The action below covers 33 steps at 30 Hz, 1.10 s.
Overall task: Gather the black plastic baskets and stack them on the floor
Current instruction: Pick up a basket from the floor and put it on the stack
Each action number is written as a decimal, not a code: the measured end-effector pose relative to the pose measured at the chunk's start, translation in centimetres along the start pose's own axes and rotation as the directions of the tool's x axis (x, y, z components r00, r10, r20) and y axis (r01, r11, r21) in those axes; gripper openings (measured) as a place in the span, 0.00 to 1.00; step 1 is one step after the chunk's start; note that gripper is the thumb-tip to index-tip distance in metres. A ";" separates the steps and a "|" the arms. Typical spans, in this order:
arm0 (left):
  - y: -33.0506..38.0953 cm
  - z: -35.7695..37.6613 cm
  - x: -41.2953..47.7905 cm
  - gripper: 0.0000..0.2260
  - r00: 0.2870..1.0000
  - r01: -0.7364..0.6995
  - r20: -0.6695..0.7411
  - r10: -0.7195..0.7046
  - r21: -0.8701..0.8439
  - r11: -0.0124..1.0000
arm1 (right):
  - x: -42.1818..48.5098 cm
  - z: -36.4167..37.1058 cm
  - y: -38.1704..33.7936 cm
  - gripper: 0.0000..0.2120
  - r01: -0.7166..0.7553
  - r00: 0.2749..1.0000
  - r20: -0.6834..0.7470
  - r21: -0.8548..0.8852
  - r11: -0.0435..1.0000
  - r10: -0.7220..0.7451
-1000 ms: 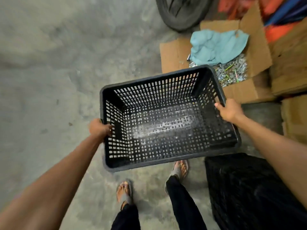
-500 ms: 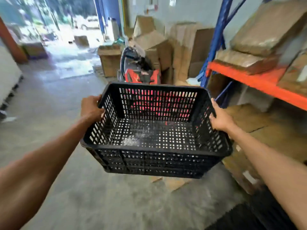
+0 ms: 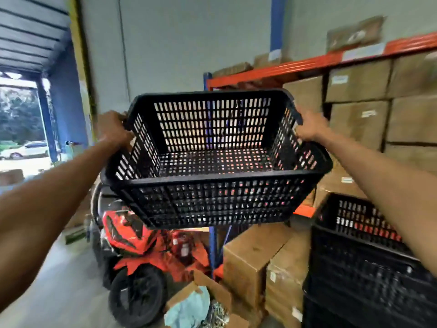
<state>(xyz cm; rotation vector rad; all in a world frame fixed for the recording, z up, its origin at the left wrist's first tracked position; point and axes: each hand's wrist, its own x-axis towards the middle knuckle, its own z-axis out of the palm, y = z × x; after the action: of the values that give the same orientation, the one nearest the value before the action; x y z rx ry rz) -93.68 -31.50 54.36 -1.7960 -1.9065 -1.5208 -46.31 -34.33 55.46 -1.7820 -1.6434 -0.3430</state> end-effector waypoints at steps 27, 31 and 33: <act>43.5 22.4 -9.2 0.15 0.785 -0.377 0.314 0.534 -0.442 0.814 | -14.7 -31.6 30.7 0.38 -0.586 0.810 -0.319 -0.406 0.702 0.492; 46.7 26.0 -10.2 0.18 0.723 -0.397 0.431 0.541 -0.382 0.835 | -14.0 -31.1 34.0 0.35 -0.587 0.804 -0.236 -0.459 0.667 0.545; 47.7 27.4 -10.3 0.21 0.701 -0.381 0.493 0.516 -0.353 0.855 | -13.2 -30.9 35.3 0.30 -0.571 0.806 -0.194 -0.499 0.651 0.559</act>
<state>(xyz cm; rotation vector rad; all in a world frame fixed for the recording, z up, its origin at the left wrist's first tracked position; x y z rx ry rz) -38.15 -29.22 60.93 -2.8241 -1.2940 -1.1224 -7.14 -63.08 59.58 -2.5954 -0.9117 -0.5636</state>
